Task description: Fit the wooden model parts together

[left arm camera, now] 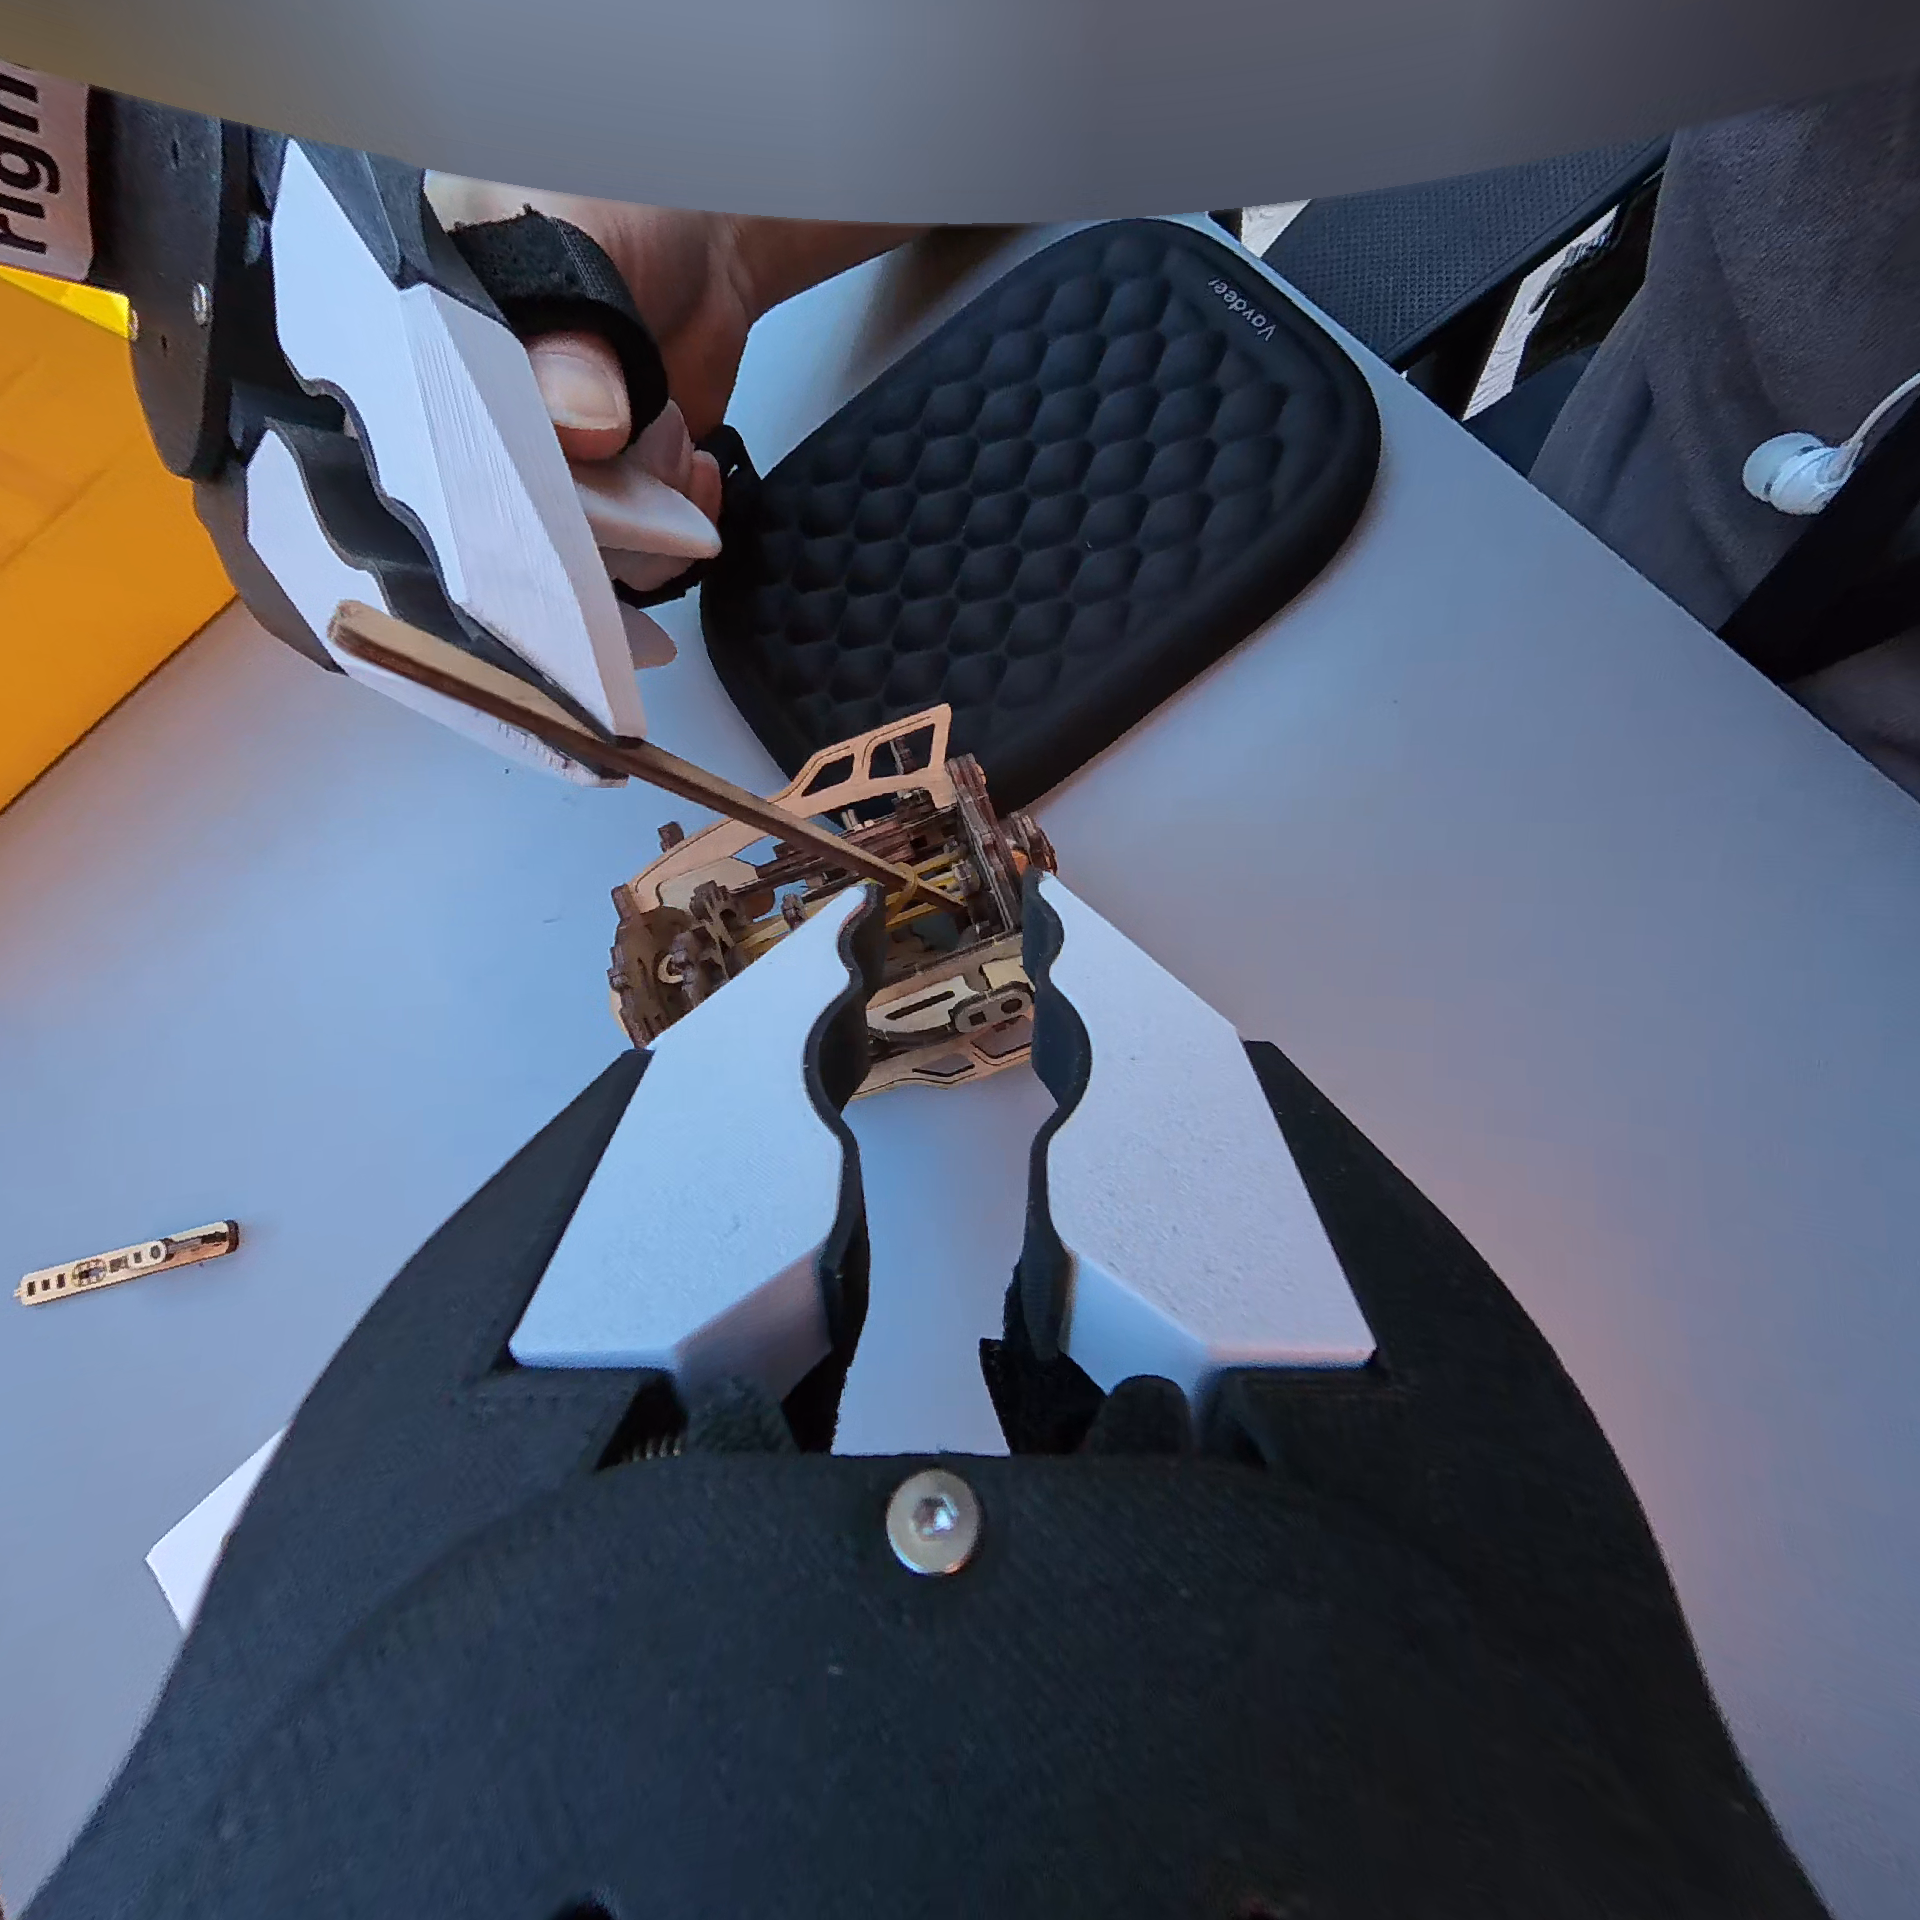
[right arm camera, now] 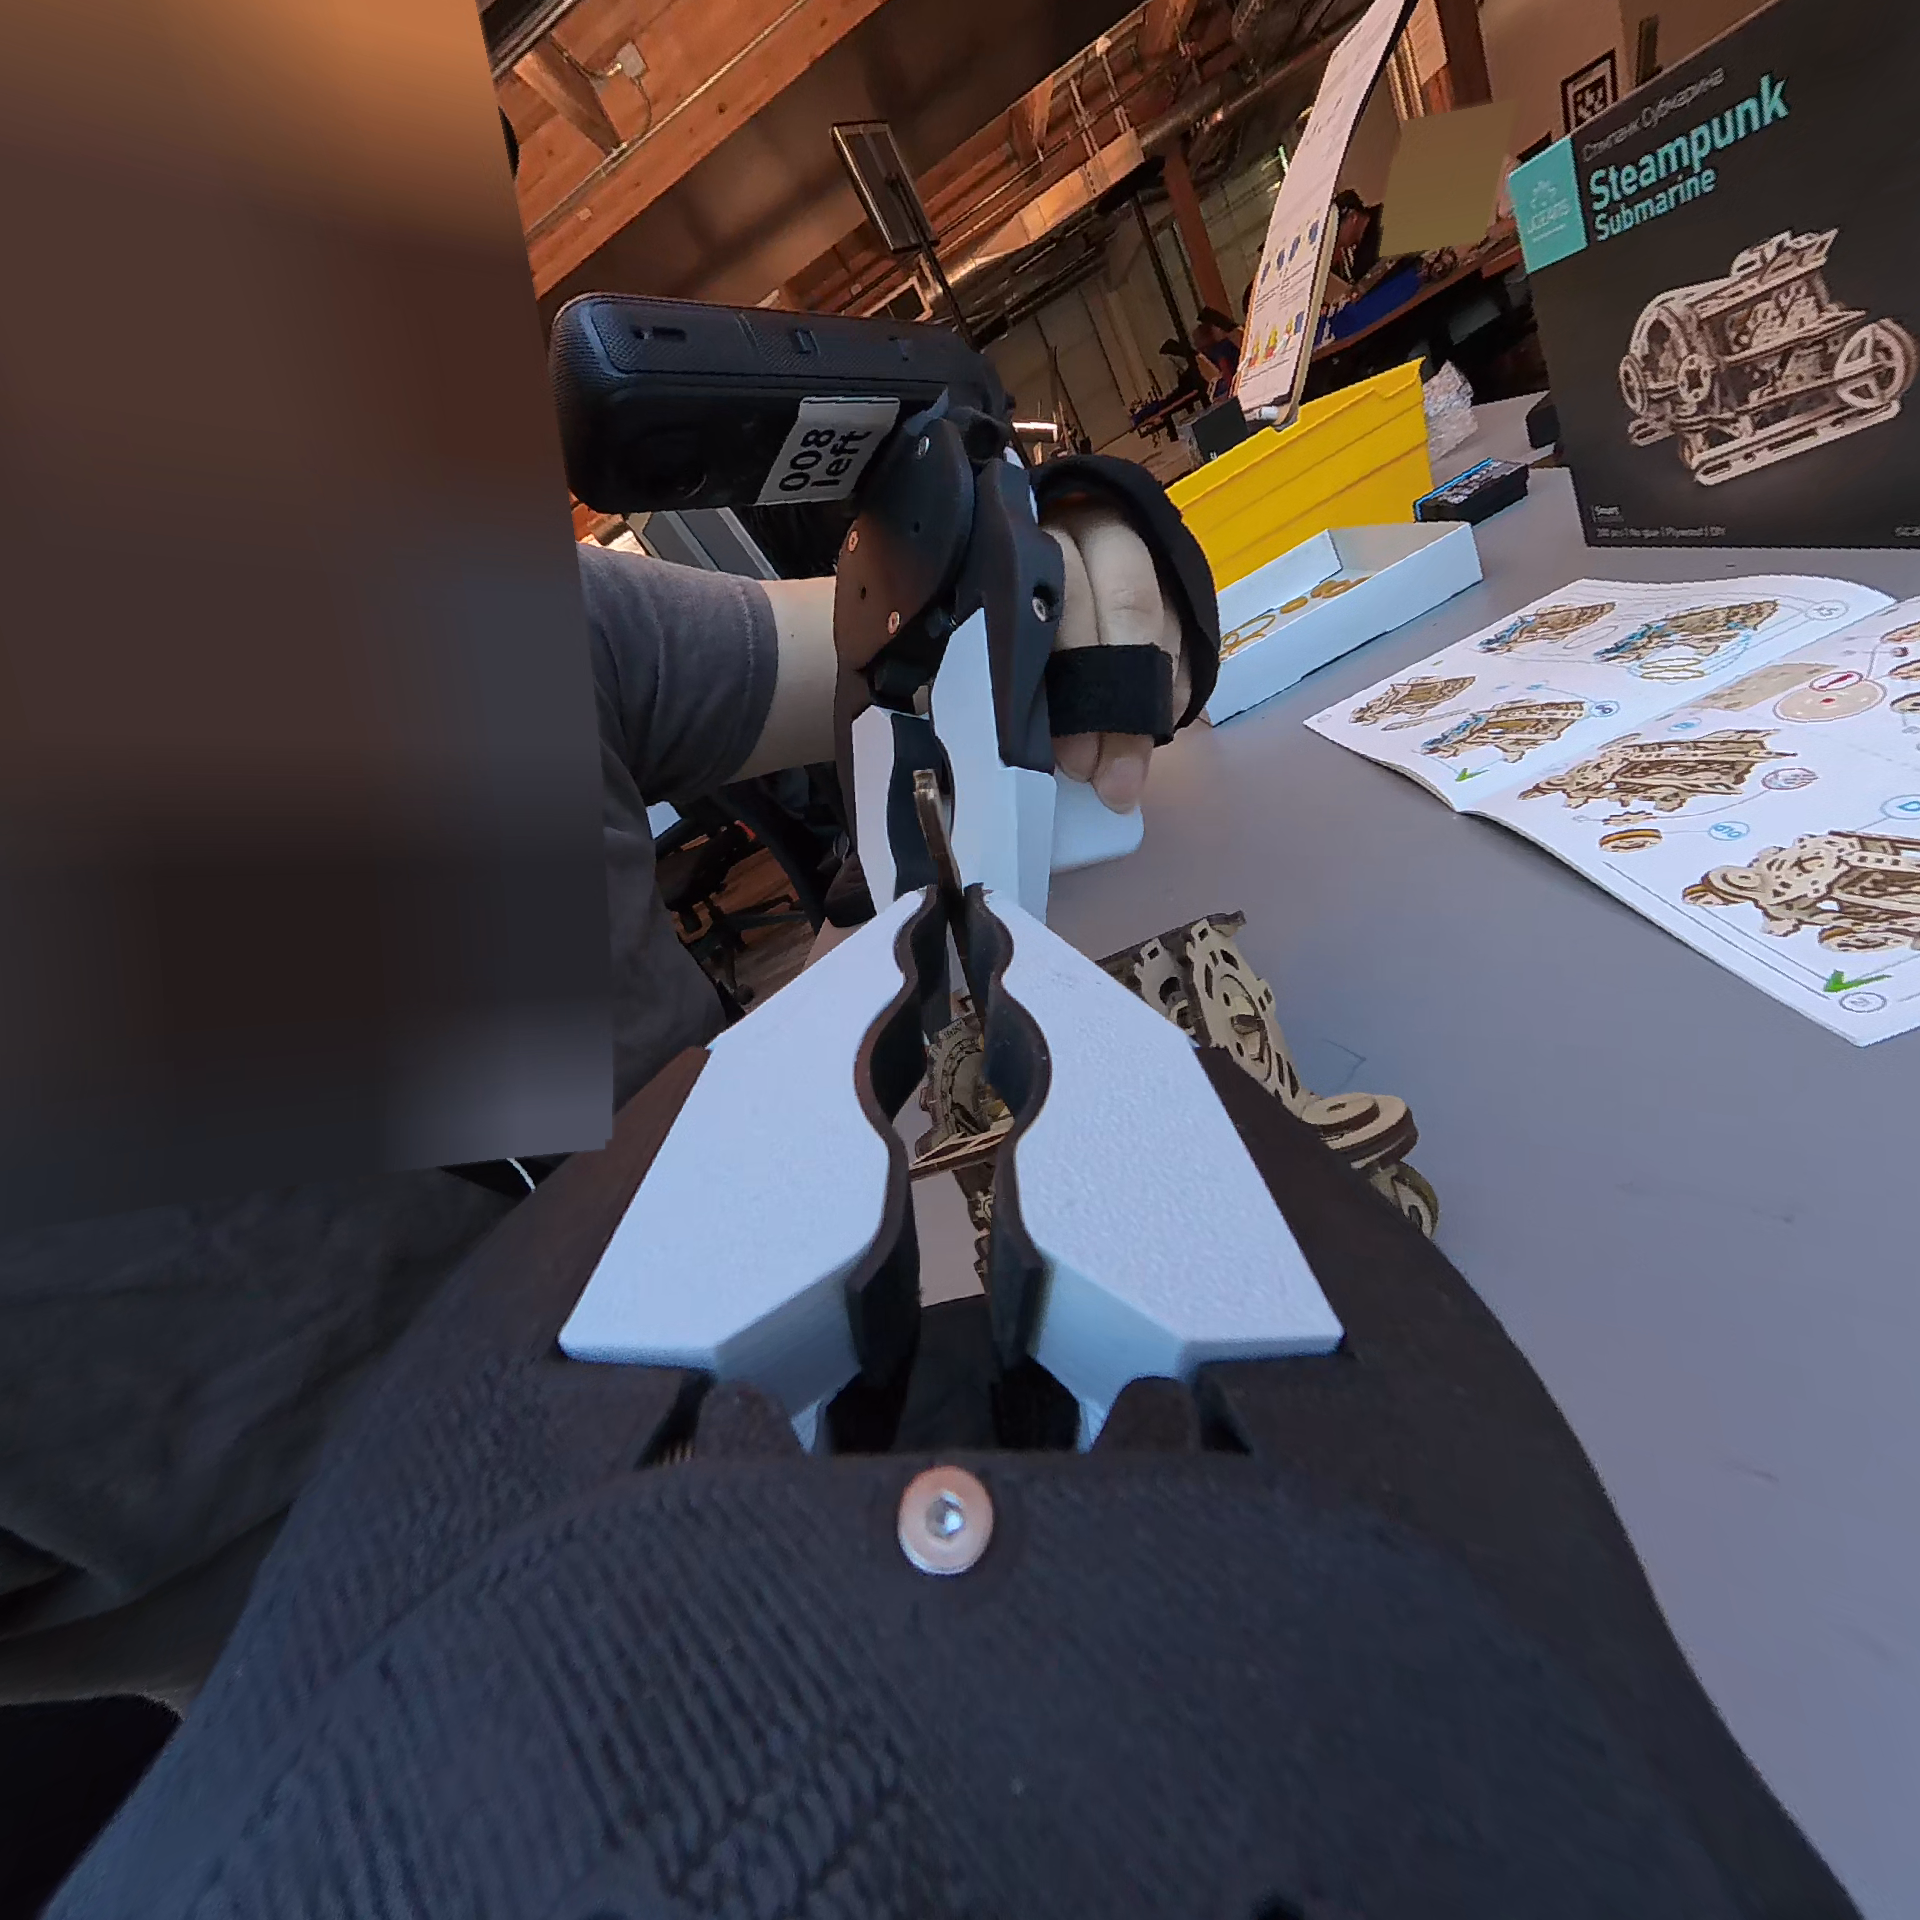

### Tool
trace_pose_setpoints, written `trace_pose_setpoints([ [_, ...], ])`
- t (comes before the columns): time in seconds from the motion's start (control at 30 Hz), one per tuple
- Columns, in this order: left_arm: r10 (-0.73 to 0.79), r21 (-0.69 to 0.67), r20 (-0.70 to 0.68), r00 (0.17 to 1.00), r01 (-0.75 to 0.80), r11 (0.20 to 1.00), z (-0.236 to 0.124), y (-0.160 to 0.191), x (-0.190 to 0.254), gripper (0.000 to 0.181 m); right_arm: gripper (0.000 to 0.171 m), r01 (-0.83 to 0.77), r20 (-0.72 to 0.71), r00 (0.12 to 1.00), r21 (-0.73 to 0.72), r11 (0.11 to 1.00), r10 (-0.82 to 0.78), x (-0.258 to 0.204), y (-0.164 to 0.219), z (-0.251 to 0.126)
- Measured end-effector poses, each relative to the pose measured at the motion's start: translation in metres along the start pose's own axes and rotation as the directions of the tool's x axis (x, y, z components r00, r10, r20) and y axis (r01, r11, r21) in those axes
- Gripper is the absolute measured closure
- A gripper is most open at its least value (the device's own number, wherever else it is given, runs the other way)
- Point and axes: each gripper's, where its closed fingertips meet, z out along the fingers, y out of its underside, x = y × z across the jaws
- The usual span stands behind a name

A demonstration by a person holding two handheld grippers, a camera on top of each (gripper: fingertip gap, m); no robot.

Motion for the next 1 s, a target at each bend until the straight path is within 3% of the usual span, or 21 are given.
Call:
trace_pose_setpoints([
  [0.63,0.001,-0.098,-0.108,0.994,-0.012,0.995,0.002,0.004,0.006,0.163,0.17,0.008,0.059,0.998,0.008,1.0,-0.009,-0.009,0.001,0.007],
  [1.0,-0.016,-0.116,-0.129,0.992,0.001,0.993,0.002,0.004,0.007,0.167,0.17,0.166,0.054,0.985,-0.025,0.986,-0.164,-0.021,0.002,0.013],
])
